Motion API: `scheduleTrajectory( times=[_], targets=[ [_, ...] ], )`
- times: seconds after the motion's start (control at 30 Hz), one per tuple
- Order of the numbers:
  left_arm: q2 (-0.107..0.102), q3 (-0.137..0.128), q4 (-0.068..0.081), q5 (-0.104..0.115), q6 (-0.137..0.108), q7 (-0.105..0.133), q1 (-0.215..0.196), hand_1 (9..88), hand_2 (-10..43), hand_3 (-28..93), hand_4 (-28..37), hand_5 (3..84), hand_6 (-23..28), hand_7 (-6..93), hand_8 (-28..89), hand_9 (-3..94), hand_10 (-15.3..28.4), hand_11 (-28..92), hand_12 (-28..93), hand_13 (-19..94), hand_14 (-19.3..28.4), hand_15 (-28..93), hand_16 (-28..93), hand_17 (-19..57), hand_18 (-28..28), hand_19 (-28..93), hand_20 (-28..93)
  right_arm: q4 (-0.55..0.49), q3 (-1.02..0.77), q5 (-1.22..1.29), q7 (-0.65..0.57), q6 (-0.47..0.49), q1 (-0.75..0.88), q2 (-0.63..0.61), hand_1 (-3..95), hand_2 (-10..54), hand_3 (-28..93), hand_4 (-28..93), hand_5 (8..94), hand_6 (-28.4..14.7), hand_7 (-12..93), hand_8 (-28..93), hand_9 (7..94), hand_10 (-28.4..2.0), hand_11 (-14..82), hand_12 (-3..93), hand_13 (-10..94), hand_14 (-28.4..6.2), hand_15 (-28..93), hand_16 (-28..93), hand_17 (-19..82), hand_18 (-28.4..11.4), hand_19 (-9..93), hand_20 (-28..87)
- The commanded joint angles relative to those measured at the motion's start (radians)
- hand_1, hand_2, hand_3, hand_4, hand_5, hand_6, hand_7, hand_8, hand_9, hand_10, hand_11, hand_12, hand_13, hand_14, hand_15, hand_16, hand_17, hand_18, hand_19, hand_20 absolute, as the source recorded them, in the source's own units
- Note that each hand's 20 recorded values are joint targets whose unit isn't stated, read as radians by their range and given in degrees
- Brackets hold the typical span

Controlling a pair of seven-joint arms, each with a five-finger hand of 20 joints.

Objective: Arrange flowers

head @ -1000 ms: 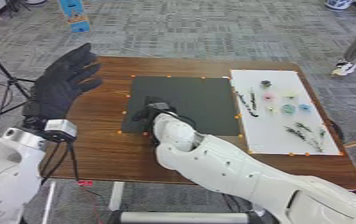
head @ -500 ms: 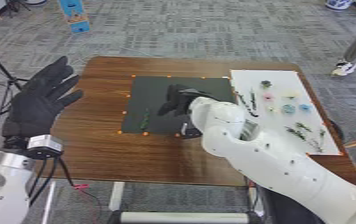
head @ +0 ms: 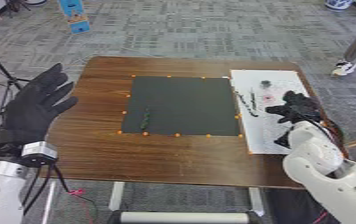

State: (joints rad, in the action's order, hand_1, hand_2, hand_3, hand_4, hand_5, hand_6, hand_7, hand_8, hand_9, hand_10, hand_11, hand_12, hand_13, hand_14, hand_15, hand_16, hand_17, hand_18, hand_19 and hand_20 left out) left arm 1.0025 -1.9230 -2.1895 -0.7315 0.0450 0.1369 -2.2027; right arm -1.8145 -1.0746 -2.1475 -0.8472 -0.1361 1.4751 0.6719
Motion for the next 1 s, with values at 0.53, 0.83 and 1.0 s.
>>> scheduleTrajectory(
  times=[0.53,0.83,1.0],
  targets=[
    [0.014,-0.011,-0.009,-0.003,-0.014,-0.007,-0.034,24.1,-9.5,69,-28.3,25.4,1.7,15.9,-9,21.5,9.9,13,17,18,12.2,13,6,-11.1,21.1,38,8,-0.127,-0.361,-0.035,-0.103,0.162,0.505,-0.061,23.1,-9.5,82,-28,45.9,-8.3,35,-10,42.6,-19.4,50.8,37.4,49,-16.0,79,29,27,-23.8,89,55],
    [0.015,-0.006,-0.008,-0.001,-0.019,-0.009,-0.035,24.2,-9.5,69,-28.3,25.4,1.7,16.1,-9,21.4,9.8,13,17,18,12.2,13,6,-11.1,21.0,38,8,-0.100,-0.250,-0.019,0.000,0.043,0.428,-0.050,46.4,-9.5,79,-25,66.3,-0.2,52,17,71.5,-11.1,48.9,56.1,67,-10.3,80,38,38,-21.6,93,58],
    [0.011,-0.029,-0.020,-0.002,-0.025,-0.006,-0.049,24.2,-9.5,69,-28.3,25.4,1.6,16.1,-9,21.4,9.8,13,17,18,12.3,13,6,-11.1,21.0,39,8,-0.108,-0.127,-0.021,0.084,0.002,0.313,-0.055,43.0,-9.5,81,-17,67.0,1.4,56,22,77.1,-10.1,61.1,49.9,74,-8.8,84,39,45,-21.7,93,69]
  ],
)
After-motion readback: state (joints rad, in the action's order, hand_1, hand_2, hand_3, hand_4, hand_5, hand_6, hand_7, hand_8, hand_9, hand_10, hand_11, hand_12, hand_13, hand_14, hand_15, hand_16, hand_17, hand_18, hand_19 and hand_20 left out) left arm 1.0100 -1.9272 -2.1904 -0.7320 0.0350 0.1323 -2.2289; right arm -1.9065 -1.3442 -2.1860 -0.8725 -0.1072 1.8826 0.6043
